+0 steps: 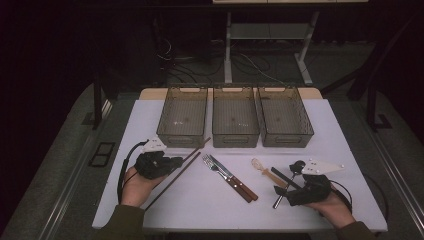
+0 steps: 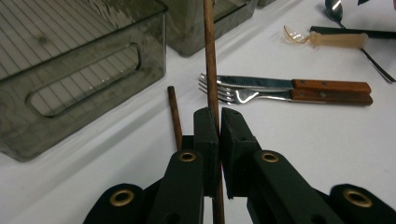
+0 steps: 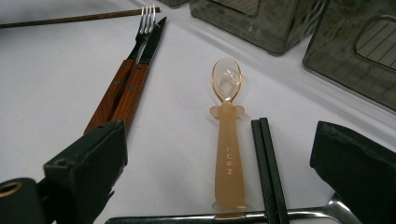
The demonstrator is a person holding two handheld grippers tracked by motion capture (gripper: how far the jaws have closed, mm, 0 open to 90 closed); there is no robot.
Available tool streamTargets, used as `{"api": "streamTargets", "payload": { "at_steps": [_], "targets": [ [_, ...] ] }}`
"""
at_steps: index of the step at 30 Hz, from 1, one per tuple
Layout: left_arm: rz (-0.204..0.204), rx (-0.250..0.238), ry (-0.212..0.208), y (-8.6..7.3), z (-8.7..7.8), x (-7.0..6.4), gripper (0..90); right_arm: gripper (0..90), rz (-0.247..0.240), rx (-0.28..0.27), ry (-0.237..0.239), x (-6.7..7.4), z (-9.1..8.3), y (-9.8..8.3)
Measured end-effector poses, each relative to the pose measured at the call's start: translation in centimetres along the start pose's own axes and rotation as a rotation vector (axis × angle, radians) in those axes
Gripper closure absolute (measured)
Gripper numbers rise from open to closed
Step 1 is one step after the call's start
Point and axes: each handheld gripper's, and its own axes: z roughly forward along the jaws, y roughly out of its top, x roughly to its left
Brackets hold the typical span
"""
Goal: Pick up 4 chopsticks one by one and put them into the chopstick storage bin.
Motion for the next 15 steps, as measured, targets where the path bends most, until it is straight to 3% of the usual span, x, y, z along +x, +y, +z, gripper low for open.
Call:
{"api": "streamTargets", "payload": {
  "at_steps": [15],
  "targets": [
    [-0.010,-0.052,0.006,2.0,0.3,1.3,85.5,4.2,-0.001,-0.005,0.004,0.0,0.0,0.0]
  ]
}}
